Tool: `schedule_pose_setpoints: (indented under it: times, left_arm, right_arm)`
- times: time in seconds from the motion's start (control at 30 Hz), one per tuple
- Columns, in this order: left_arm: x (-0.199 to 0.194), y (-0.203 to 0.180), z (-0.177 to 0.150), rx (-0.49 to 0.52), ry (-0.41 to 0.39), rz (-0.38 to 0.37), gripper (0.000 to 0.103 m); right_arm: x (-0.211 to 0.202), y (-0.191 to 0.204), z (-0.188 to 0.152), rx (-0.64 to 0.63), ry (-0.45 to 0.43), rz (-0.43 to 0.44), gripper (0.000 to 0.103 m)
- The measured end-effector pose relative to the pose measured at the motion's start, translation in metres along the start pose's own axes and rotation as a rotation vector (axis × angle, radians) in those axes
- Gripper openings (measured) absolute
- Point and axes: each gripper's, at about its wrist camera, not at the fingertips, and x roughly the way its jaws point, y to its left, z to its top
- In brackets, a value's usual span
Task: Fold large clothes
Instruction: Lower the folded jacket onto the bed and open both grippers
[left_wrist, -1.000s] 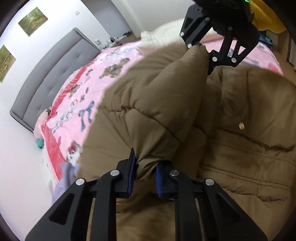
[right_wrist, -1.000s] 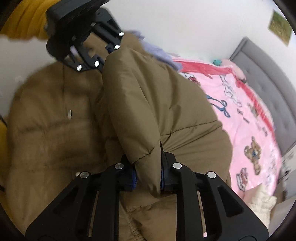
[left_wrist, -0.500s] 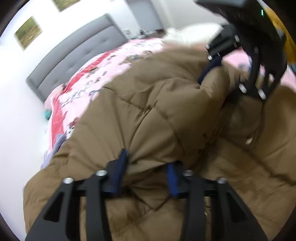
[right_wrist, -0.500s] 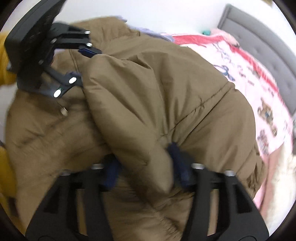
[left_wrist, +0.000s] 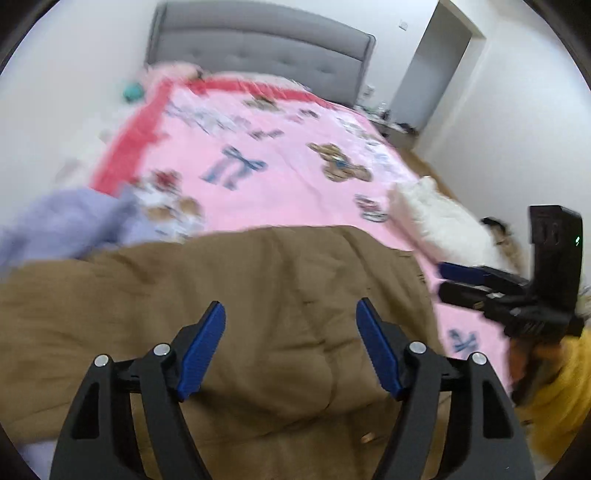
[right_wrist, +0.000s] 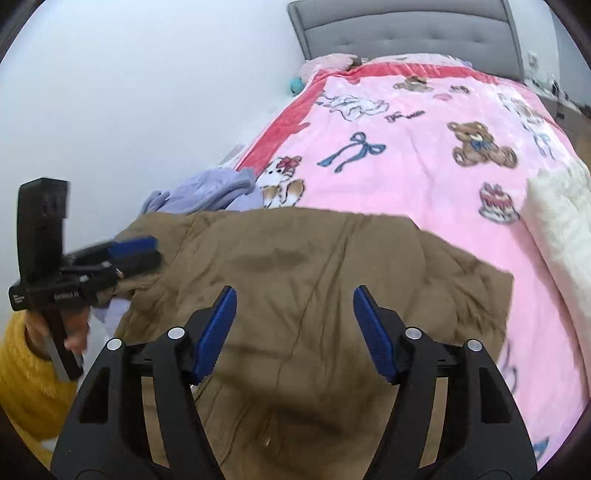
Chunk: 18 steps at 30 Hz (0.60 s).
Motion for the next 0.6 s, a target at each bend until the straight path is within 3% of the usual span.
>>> schedule_pose_setpoints:
  times: [0.07, 0.17, 0.27, 0.43, 0.6]
  left_arm:
    - [0.024, 0.003, -0.009, 0.011, 0.006, 0.022, 0.072]
    - [0.054, 0.004, -0.049, 0.049, 0.067, 0.071, 0.072]
    - [0.065, 0.001, -0.084, 0.077, 0.087, 0.113, 0.072]
    - [0.08, -0.004, -0.101, 0.107, 0.069, 0.168, 0.072]
    - [0.101, 0.005, -0.109, 0.132, 0.069, 0.187, 0.072]
  right_arm:
    - [0.017, 0.007, -0.006, -0.06, 0.017, -0.047, 0.058]
    - [0.028, 0.014, -0.039, -0.158, 0.024, -0.147, 0.058]
    - [0.045, 0.008, -0.065, -0.153, 0.084, -0.17, 0.058]
    - [0.06, -0.007, -0.094, -0.108, 0.086, -0.251, 0.058]
    - [0.079, -0.007, -0.111, -0.183, 0.087, -0.338, 0.058]
